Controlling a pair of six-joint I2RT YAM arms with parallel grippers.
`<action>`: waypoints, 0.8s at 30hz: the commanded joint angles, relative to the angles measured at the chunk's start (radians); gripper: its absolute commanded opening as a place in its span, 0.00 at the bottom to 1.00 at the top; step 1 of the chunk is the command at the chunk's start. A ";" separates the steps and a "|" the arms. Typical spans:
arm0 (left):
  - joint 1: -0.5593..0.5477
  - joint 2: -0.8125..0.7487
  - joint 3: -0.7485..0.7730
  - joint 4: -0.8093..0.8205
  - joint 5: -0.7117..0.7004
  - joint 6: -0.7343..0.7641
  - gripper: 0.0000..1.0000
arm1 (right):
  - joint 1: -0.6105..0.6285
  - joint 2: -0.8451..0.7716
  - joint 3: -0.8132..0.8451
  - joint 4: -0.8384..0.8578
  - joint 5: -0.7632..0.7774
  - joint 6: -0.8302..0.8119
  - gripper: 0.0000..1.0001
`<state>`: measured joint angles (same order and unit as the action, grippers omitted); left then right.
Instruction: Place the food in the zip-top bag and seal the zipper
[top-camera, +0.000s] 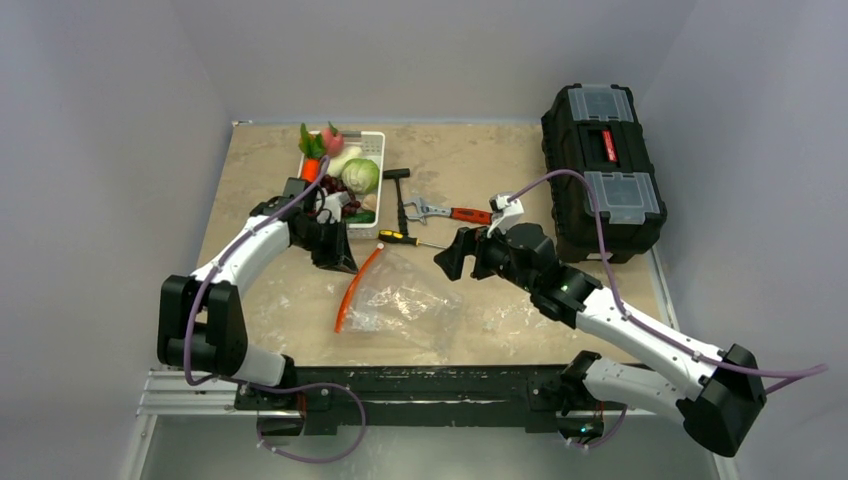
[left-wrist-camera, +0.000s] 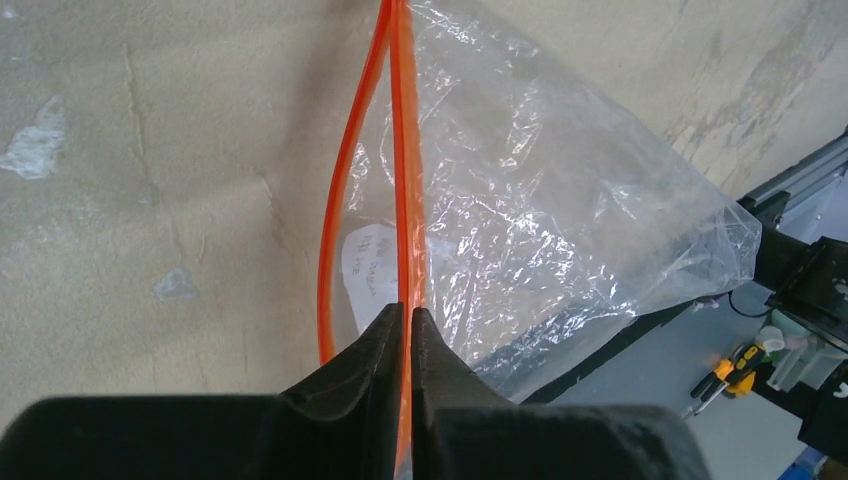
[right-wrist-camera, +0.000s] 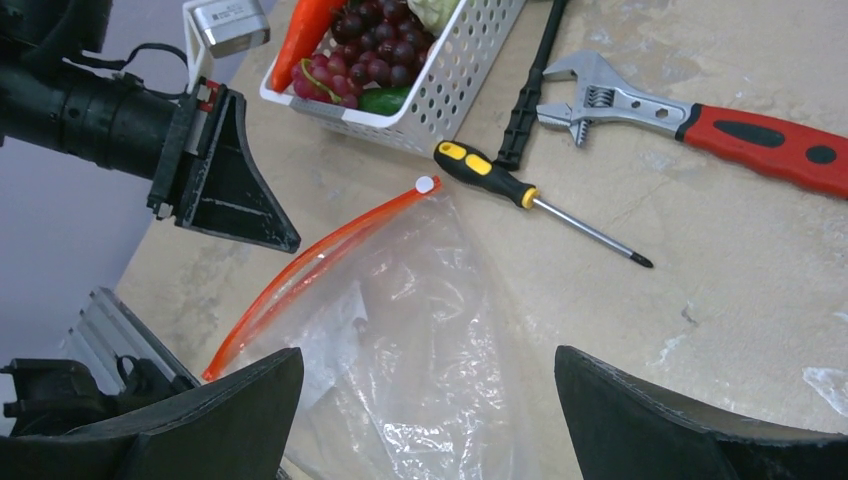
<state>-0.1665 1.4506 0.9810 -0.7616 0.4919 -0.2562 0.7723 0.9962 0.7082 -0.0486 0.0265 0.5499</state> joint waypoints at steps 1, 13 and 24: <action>-0.006 0.001 -0.012 0.065 0.115 -0.021 0.02 | -0.001 -0.005 0.044 -0.011 -0.016 -0.005 0.99; -0.010 0.045 -0.024 0.075 0.097 -0.041 0.67 | -0.001 -0.037 0.002 -0.011 -0.013 0.004 0.99; -0.054 0.151 -0.028 0.142 0.291 -0.069 0.24 | -0.001 -0.048 -0.009 0.009 -0.023 0.023 0.99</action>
<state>-0.2176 1.6070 0.9504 -0.6689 0.6964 -0.3214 0.7723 0.9768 0.7132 -0.0891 0.0158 0.5510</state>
